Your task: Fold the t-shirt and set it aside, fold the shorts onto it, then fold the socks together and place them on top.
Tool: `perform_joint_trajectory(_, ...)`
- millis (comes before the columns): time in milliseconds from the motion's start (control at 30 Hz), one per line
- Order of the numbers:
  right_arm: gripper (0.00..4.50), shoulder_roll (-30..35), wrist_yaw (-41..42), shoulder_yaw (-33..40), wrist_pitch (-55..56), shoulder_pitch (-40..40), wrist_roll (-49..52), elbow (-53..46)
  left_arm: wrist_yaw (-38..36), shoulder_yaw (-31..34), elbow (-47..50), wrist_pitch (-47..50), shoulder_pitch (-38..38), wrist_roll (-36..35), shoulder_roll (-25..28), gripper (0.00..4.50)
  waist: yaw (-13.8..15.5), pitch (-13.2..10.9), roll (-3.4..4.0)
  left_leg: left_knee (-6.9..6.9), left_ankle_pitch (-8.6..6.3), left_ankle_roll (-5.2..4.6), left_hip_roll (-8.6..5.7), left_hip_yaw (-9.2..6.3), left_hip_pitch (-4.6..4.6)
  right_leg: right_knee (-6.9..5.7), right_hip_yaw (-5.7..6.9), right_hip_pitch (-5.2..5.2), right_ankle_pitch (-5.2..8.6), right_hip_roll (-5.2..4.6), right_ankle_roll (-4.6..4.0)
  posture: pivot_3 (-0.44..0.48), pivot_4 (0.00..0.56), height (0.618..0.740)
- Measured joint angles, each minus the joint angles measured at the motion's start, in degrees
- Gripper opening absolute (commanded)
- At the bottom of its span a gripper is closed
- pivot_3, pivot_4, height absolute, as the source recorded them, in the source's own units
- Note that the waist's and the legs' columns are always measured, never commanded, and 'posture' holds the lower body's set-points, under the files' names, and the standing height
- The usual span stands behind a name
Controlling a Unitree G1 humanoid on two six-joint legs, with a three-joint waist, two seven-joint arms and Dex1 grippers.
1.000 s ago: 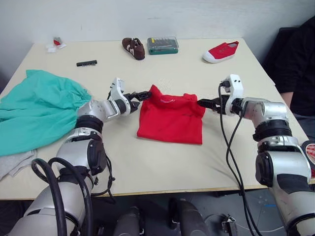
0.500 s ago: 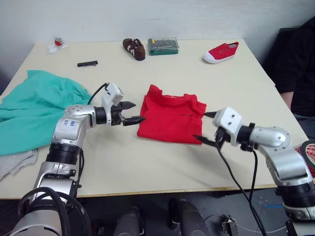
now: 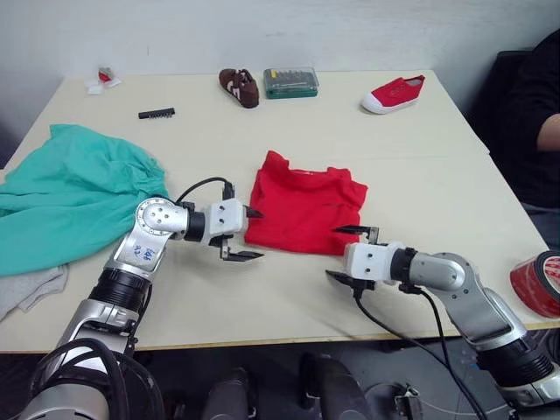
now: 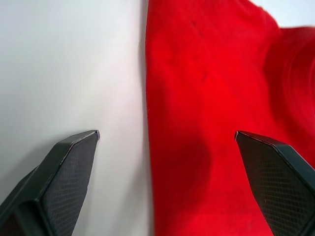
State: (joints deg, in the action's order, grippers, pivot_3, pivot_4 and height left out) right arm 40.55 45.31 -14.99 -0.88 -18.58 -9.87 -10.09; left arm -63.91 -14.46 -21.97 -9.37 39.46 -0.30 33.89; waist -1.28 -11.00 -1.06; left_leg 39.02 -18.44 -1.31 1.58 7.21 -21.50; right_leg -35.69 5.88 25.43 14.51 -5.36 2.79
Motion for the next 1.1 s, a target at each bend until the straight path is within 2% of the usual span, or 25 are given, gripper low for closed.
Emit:
perform_joint_trajectory(100,3.26,-0.81,-1.26,-0.45,1.42,-1.29,-0.8,3.3,0.08,-1.13,-2.39,-3.44,0.01,2.26,-0.01,2.63,0.01,0.0,0.0,0.02,0.01,-0.03,-0.01,-0.02,0.0,-0.04,0.01,-0.01,0.0,-0.02,0.0,0.0,0.15,0.74)
perform_joint_trajectory(333,0.72,-0.82,-2.31,-0.66,3.92,-2.6,-2.53,8.53,0.18,-2.38,-5.75,-6.36,1.15,3.84,-0.98,0.3,0.83,0.03,-0.04,0.06,0.01,-0.17,-0.05,-0.05,0.11,-0.05,0.03,-0.17,-0.01,-0.09,0.02,0.0,0.15,0.74)
perform_joint_trajectory(367,0.36,-0.82,-2.12,-0.65,3.77,-2.42,-2.49,8.52,0.49,-2.29,-5.98,-6.09,1.19,3.91,-1.27,0.01,1.01,0.03,-0.04,0.06,0.0,-0.17,-0.05,-0.06,0.11,-0.06,0.04,-0.17,-0.01,-0.09,0.02,0.0,0.15,0.74)
perform_joint_trajectory(400,0.01,-0.82,-1.79,-0.57,3.56,-2.2,-2.32,8.41,0.47,-2.11,-6.03,-5.29,1.28,3.6,-1.57,0.0,1.09,0.03,-0.04,0.06,0.0,-0.17,-0.04,-0.07,0.11,-0.06,0.04,-0.17,-0.01,-0.09,0.02,0.0,0.15,0.74)
perform_joint_trajectory(500,0.01,-0.48,1.34,0.46,1.77,-0.08,1.04,5.45,-2.25,-0.28,-4.97,4.15,0.94,-1.08,-2.77,0.0,1.27,0.03,-0.04,0.06,0.01,-0.17,-0.04,-0.15,0.03,-0.04,0.11,-0.15,-0.01,-0.06,0.02,0.0,0.15,0.74)
perform_joint_trajectory(600,0.01,0.81,5.38,0.45,0.54,3.1,4.28,-0.11,-6.03,1.03,0.9,12.56,-1.36,-5.3,-1.13,0.0,1.11,0.02,-0.04,0.06,0.01,-0.16,0.0,-0.18,-0.06,-0.03,0.15,-0.1,0.0,-0.01,0.01,0.0,0.15,0.74)
perform_joint_trajectory(833,0.01,5.8,9.65,1.91,2.62,10.23,6.98,-8.97,-13.73,2.85,20.68,21.18,-14.33,-11.62,10.07,0.0,1.05,0.02,-0.03,0.04,-0.09,-0.12,0.05,-0.19,-0.02,0.08,0.11,-0.1,0.06,0.0,-0.06,0.0,0.15,0.74)
perform_joint_trajectory(933,0.01,7.78,10.53,1.98,5.32,14.52,7.13,-11.83,-13.44,3.11,27.32,21.36,-21.72,-12.1,12.77,0.0,1.27,0.02,-0.03,0.04,-0.21,-0.11,0.06,-0.22,0.0,0.1,0.11,-0.12,0.08,-0.02,-0.09,0.0,0.15,0.74)
perform_joint_trajectory(1100,0.01,7.91,8.84,2.39,8.71,18.07,6.99,-12.33,-6.98,4.61,32.03,19.7,-28.27,-11.19,12.32,0.0,1.93,0.03,-0.03,0.05,-0.39,-0.43,0.04,-0.27,0.18,0.11,0.11,-0.31,0.08,-0.06,-0.1,0.0,0.15,0.74)
